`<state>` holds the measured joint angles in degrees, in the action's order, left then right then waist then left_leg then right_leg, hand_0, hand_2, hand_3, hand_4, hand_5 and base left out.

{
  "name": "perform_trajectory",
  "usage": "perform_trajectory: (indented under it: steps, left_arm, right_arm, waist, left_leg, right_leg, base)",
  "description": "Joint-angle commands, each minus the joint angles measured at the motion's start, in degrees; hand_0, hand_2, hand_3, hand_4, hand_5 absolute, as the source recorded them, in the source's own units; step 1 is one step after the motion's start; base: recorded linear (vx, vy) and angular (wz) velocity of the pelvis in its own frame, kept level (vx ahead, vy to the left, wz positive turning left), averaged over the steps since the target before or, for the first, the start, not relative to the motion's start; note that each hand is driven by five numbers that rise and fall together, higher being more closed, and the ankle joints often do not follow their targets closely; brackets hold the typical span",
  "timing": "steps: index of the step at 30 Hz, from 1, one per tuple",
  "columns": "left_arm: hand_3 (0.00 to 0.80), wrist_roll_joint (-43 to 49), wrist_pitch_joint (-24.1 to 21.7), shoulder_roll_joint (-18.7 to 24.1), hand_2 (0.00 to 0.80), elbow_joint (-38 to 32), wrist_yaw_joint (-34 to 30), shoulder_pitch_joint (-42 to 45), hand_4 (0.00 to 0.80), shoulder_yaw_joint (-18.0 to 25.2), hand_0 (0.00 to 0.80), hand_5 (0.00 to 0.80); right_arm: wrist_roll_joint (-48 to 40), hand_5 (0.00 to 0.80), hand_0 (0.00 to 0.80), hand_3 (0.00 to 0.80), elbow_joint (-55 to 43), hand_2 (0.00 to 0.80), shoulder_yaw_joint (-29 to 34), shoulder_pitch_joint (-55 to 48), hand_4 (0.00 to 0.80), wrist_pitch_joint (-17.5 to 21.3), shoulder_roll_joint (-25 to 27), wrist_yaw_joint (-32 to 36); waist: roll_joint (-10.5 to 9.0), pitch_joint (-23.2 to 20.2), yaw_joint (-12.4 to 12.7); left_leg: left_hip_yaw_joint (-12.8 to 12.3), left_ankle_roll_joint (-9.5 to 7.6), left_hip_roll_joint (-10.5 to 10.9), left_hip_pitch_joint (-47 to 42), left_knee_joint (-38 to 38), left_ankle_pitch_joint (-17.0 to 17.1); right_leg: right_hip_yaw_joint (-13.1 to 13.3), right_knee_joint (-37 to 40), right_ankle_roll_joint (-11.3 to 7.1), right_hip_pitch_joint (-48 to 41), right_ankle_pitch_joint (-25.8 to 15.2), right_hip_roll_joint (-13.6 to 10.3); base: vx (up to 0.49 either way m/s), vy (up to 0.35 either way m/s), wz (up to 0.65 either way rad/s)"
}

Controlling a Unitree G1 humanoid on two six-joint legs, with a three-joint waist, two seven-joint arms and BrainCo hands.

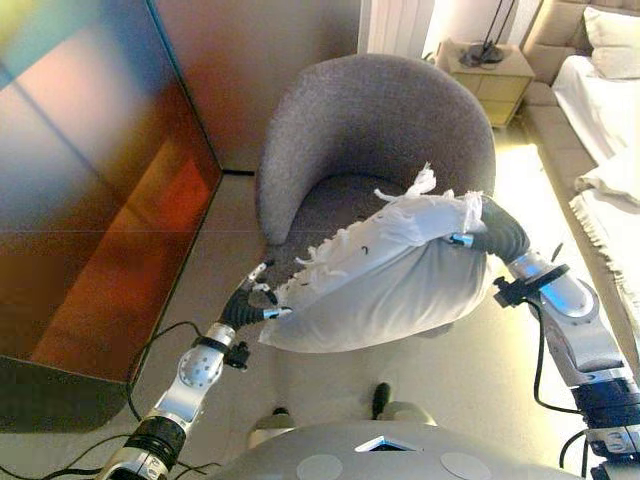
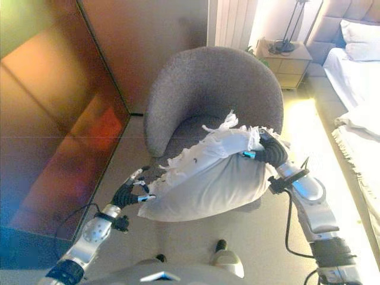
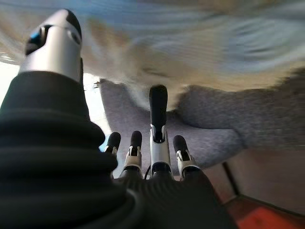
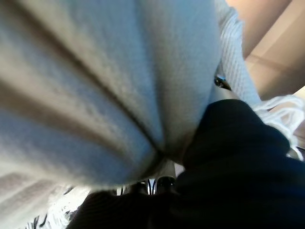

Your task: Pick up the cushion and take it to the sofa

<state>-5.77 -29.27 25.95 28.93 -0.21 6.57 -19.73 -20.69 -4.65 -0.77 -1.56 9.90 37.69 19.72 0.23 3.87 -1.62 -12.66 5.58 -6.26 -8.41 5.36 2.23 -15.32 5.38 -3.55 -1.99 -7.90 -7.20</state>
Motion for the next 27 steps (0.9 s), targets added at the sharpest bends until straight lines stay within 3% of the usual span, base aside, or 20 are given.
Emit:
perform_trajectory:
  steps: [1,13,22,27]
  left_arm:
    - [0.0,-0.59,-0.61,1.42,0.0,4.06,-0.8,-2.67,0.0,1.77,0.0,0.0]
    - [0.0,1.51,2.0,1.66,0.0,7.94,-1.17,-5.81,0.0,-2.27,0.0,0.0]
    - [0.0,3.21,2.66,0.78,0.0,15.52,-0.3,-5.85,0.0,1.5,0.0,0.0]
    - [0.0,3.6,6.44,-0.23,0.0,17.85,-0.93,-5.47,0.0,1.83,0.0,0.0]
  right_arm:
    - [-9.71,0.8,0.8,0.8,-9.59,0.8,7.74,7.83,0.8,7.96,0.91,-1.94]
    - [-9.72,0.8,0.8,0.8,-14.22,0.8,5.44,14.37,0.8,11.92,4.25,-6.53]
    - [-10.22,0.8,0.8,0.8,-11.61,0.8,6.78,17.59,0.8,12.39,6.52,-10.99]
    - [-10.12,0.8,0.8,0.8,-12.89,0.8,6.83,17.57,0.8,13.21,5.64,-10.9]
  waist:
    - [-2.17,-1.17,1.56]
    - [-2.31,-1.16,1.21]
    - [-2.57,-1.43,1.62]
    - [-2.46,-1.16,1.8]
  left_leg:
    - [-0.49,-0.9,-0.82,-0.26,-0.36,-4.19]
    - [-0.06,-0.75,-0.99,-0.03,-0.36,-4.14]
    - [-0.14,-0.62,-1.15,0.4,-0.36,-3.78]
    - [0.48,-0.82,-0.94,0.68,-0.36,-3.75]
  right_leg:
    - [-3.93,-2.43,-5.54,-7.15,7.48,-5.13]
    - [-2.88,-1.35,-5.91,-7.41,6.77,-4.89]
    - [-3.03,-1.67,-5.73,-7.13,6.81,-4.93]
    - [-2.63,-1.98,-5.57,-6.91,7.0,-4.81]
  base:
    - [-0.044,-0.013,-0.01]
    - [-0.05,-0.011,0.0]
    - [-0.038,-0.023,-0.01]
    - [-0.022,-0.028,0.0]
